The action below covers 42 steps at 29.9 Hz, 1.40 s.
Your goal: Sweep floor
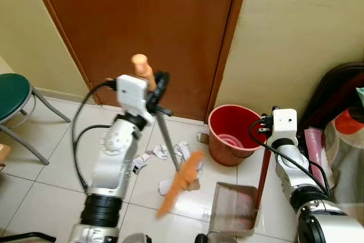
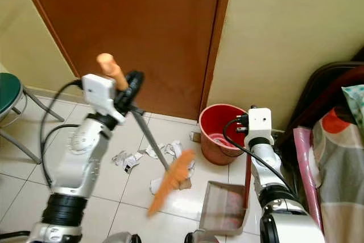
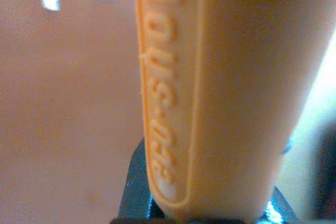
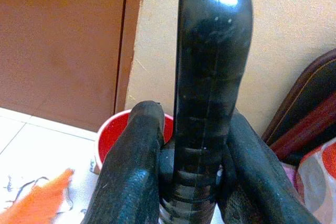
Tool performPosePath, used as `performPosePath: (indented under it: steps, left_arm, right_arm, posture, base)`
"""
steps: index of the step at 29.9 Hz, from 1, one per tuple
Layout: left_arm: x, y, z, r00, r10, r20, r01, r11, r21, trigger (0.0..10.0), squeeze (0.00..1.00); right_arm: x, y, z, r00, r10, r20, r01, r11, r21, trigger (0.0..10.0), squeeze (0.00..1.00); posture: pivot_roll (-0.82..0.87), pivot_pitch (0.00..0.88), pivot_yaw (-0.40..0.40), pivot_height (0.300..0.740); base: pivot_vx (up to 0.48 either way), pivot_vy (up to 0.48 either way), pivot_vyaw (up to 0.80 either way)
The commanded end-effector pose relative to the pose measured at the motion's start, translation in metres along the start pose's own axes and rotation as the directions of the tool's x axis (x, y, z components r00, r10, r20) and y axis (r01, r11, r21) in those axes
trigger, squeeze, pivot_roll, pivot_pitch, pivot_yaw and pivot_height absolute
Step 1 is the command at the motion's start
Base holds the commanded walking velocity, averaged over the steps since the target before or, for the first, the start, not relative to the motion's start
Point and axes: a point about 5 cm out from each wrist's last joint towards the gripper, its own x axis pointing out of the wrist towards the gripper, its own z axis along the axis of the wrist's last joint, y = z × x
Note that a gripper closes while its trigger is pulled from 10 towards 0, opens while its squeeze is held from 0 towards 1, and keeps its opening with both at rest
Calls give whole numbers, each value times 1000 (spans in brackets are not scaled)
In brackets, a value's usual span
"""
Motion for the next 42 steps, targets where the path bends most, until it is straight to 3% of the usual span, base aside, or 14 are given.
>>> performPosePath:
  steps: [1,6,13,18,23,26,28,31,34,36,37,38,41,42]
  left_arm:
    - [-6,9,14,998,42,42,-42,999,-20,10000,0]
    - [-23,25,0,993,112,-25,-112,994,17,10000,0]
    - [-39,18,-33,982,106,-156,-103,994,29,10000,0]
    - [-40,16,-40,975,117,-187,-111,993,39,10000,0]
    - [-37,17,-60,951,146,-273,-119,987,112,10000,0]
    - [-24,19,-66,938,194,-286,-156,976,151,10000,0]
    - [-16,14,-66,944,182,-275,-152,980,126,10000,0]
    - [4,-9,-75,953,110,-282,-80,990,116,10000,0]
    - [14,-22,-78,956,88,-279,-45,986,158,10000,0]
    - [17,-28,-79,958,72,-277,-34,989,142,10000,0]
    - [20,-35,-81,959,48,-281,-15,993,119,10000,0]
    - [25,-64,-88,946,-76,-314,91,995,33,10000,0]
    - [27,-86,-90,931,-174,-322,178,984,-16,10000,0]
    - [27,-86,-90,931,-174,-322,178,984,-16,10000,0]
  right_arm:
    - [4,-8,9,1000,-3,29,4,1000,-24,10000,0]
    - [10,-5,18,999,4,46,-3,1000,-17,10000,0]
    - [14,10,25,998,27,58,-29,999,24,10000,0]
    - [14,14,25,997,39,64,-40,999,26,10000,0]
    - [12,18,22,997,46,63,-47,999,22,10000,0]
    - [10,16,19,998,42,56,-43,999,19,10000,0]
    - [9,15,17,998,40,52,-41,999,19,10000,0]
    - [7,16,13,999,34,41,-35,999,24,10000,0]
    - [6,18,12,999,34,41,-35,999,25,10000,0]
    - [6,18,11,999,34,41,-35,999,26,10000,0]
    - [5,19,11,999,34,41,-35,999,27,10000,0]
    - [4,20,9,999,35,40,-36,999,28,10000,0]
    - [3,20,8,999,35,41,-36,999,28,10000,0]
    - [3,20,8,999,35,41,-36,999,28,10000,0]
  posture:
    - [5,116,-37,740]
    - [9,119,-45,740]
    - [5,97,-48,740]
    - [0,84,-41,740]
    - [-3,88,-32,740]
    - [-4,101,-30,740]
    - [-2,107,-30,740]
    - [-4,119,-29,740]
    - [-9,121,-26,740]
    - [-9,121,-26,740]
    - [-9,121,-26,740]
    - [-9,121,-26,740]
    - [-9,121,-26,740]
    - [-9,121,-26,740]
  base:
    - [0,0,0]
    - [0,0,0]
    - [0,0,0]
    - [0,0,0]
    - [0,0,0]
    - [0,0,0]
    - [0,0,0]
    - [0,0,0]
    - [0,0,0]
    - [0,0,0]
    - [0,0,0]
    - [0,0,0]
    - [0,0,0]
    - [0,0,0]
